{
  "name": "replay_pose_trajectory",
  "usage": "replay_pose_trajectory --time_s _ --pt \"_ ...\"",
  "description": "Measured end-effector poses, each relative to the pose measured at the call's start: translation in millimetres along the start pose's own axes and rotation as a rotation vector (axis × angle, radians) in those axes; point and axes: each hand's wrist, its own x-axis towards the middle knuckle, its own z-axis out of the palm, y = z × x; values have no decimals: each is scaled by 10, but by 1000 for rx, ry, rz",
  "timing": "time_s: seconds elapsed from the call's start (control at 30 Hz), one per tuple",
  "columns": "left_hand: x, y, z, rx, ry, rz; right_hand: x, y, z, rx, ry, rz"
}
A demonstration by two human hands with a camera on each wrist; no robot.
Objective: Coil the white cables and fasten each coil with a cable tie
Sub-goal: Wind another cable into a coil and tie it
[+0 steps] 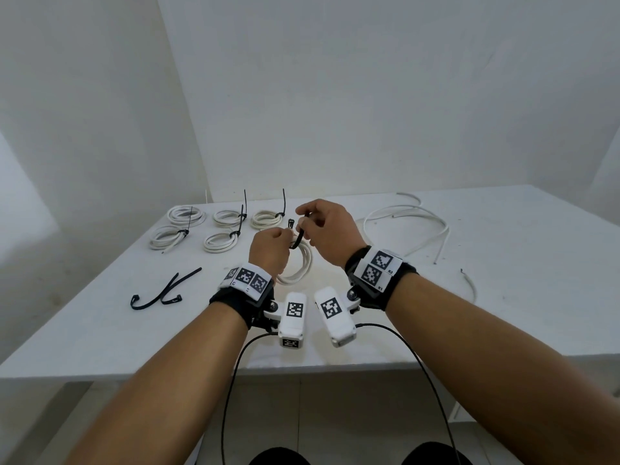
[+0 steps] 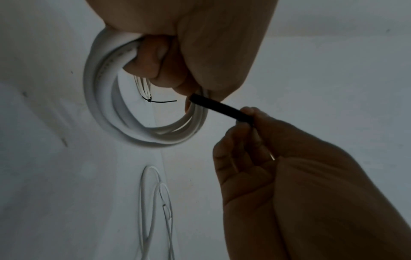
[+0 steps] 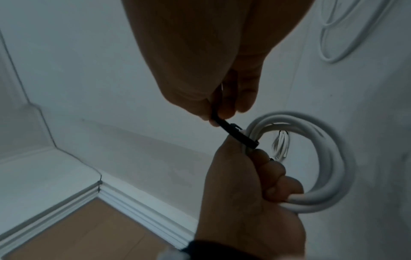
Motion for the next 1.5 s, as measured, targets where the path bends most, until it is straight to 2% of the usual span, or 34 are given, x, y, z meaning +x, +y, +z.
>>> replay_pose_trajectory --time_s 0.07,0.27,0.37,0.5,0.67,0.77,0.9,1.13,1.27,1.5 --pt "11 -15 -5 8 13 12 -10 24 18 -59 -19 4" --pt "-62 -15 40 40 -7 34 1 117 36 -3 12 135" --pt "-133 1 63 121 -41 122 48 156 13 -4 19 197" --pt "-149 -15 58 168 -102 223 68 167 -61 -26 -40 218" --pt "-145 -26 83 181 -69 273 54 122 -99 -46 -65 188" --pt "-141 -23 101 201 -54 252 28 113 -111 -101 -83 157" --pt "-114 -27 91 116 -6 172 -18 133 -98 -168 -130 138" --pt "-135 -47 73 125 1 139 -54 151 -55 48 38 144" --pt "-148 -25 70 134 -5 162 -79 147 -71 -44 28 79" --pt "-172 0 83 138 -16 169 -83 137 -124 -181 40 65"
